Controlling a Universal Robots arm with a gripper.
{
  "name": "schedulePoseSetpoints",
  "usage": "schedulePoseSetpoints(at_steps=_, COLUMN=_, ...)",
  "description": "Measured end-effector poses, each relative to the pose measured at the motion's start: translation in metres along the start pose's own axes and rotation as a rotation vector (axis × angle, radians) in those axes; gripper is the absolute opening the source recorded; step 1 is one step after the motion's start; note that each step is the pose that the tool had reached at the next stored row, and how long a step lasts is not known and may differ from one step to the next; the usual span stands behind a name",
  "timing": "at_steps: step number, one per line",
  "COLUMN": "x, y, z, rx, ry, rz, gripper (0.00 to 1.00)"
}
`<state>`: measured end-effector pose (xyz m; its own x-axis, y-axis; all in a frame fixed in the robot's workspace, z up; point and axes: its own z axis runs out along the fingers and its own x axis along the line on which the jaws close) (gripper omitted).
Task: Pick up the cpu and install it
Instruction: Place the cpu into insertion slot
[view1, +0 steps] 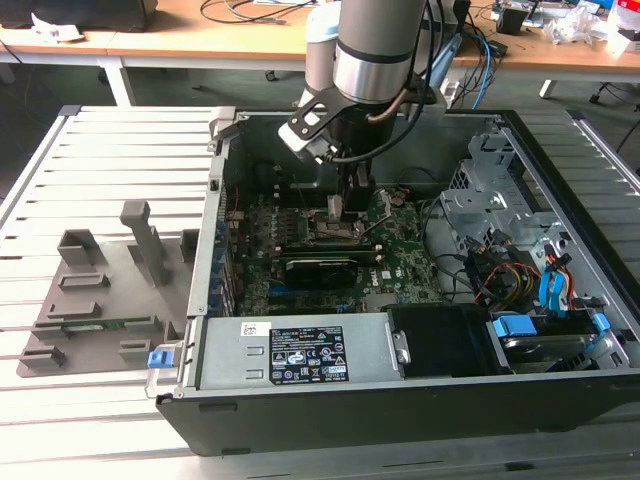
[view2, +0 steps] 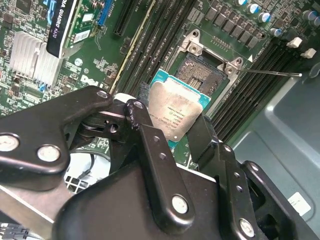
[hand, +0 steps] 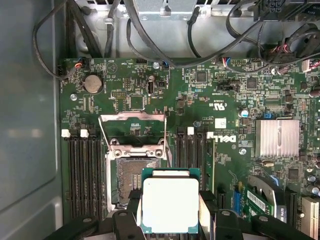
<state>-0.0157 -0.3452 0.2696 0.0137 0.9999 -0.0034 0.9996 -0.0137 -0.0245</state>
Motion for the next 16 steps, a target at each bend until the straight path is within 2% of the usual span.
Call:
schedulePoseSetpoints(at_steps=11, x=0.0, y=0.0002, z=0.0064, rx=0.0, ry=0.0001, rz=0.0, gripper=0.54)
schedulePoseSetpoints(at_steps=16, x=0.0001, y=0.0003, z=0.0113, rx=0.0, ry=0.0001, rz=0.0, gripper=0.54)
